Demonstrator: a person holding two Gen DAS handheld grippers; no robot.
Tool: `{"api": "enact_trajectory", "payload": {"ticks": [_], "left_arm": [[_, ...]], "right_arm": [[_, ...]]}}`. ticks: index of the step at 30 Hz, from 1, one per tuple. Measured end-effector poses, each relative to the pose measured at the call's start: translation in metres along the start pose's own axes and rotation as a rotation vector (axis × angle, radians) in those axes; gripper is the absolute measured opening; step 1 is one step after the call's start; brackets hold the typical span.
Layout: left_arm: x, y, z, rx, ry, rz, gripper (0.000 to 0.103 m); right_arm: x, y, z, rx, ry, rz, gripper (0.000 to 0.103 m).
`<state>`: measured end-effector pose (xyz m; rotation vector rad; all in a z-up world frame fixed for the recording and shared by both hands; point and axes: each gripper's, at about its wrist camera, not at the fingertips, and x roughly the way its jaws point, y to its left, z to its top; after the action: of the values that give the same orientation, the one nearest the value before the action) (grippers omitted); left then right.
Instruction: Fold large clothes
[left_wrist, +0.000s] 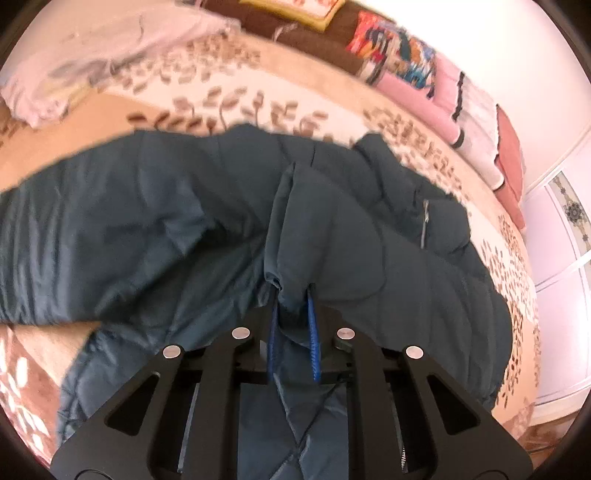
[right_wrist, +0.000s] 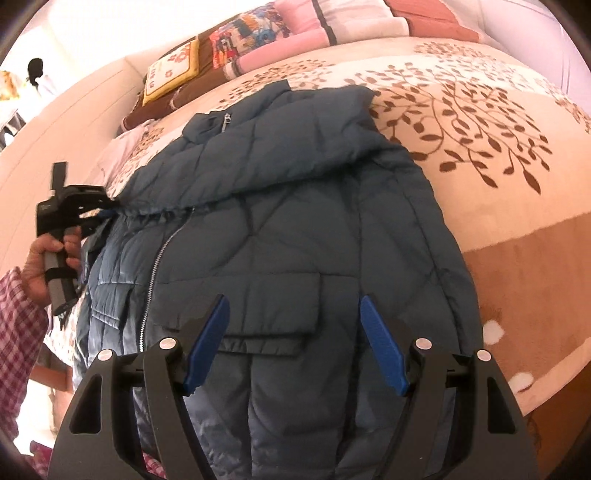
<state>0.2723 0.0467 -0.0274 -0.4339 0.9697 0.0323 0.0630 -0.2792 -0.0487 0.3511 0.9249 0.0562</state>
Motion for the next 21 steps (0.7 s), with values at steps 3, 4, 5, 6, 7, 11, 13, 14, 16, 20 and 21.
{"api": "enact_trajectory", "payload": {"ticks": [3, 4, 5, 6, 7, 11, 13, 14, 16, 20, 21], "left_arm": [[0.002, 0.008, -0.002, -0.031, -0.003, 0.021, 0.014], [0.009, 0.010, -0.004, -0.028, 0.017, 0.036, 0.014], [0.014, 0.011, -0.005, -0.023, 0.027, 0.048, 0.014], [0.018, 0.012, -0.007, -0.015, 0.030, 0.057, 0.015], [0.019, 0.012, -0.008, -0.009, 0.032, 0.063, 0.017], [0.014, 0.013, -0.012, -0.015, 0.037, 0.069, 0.040], [0.003, 0.016, -0.014, -0.025, 0.031, 0.070, 0.061], [-0.003, 0.017, -0.016, -0.026, 0.018, 0.062, 0.065], [-0.018, 0.019, -0.021, -0.015, 0.002, 0.042, 0.068], [-0.047, 0.026, -0.046, 0.030, -0.012, 0.036, 0.071], [-0.054, 0.029, -0.055, 0.042, -0.016, 0.041, 0.071]], "right_arm": [[0.004, 0.000, -0.003, 0.003, 0.010, -0.001, 0.072], [0.005, 0.001, -0.004, 0.002, 0.016, 0.001, 0.072], [0.006, 0.002, -0.004, 0.000, 0.021, 0.003, 0.072], [0.007, 0.004, -0.005, -0.007, 0.027, 0.003, 0.072], [0.008, 0.005, -0.005, -0.013, 0.030, 0.002, 0.072], [0.009, 0.009, -0.008, -0.027, 0.044, 0.000, 0.072], [0.009, 0.011, -0.010, -0.026, 0.051, 0.004, 0.072], [0.009, 0.013, -0.011, -0.026, 0.052, 0.007, 0.072], [0.008, 0.018, -0.012, -0.031, 0.049, 0.014, 0.072], [0.004, 0.030, -0.016, -0.050, 0.047, 0.018, 0.072], [0.004, 0.031, -0.018, -0.054, 0.049, 0.021, 0.072]]}}
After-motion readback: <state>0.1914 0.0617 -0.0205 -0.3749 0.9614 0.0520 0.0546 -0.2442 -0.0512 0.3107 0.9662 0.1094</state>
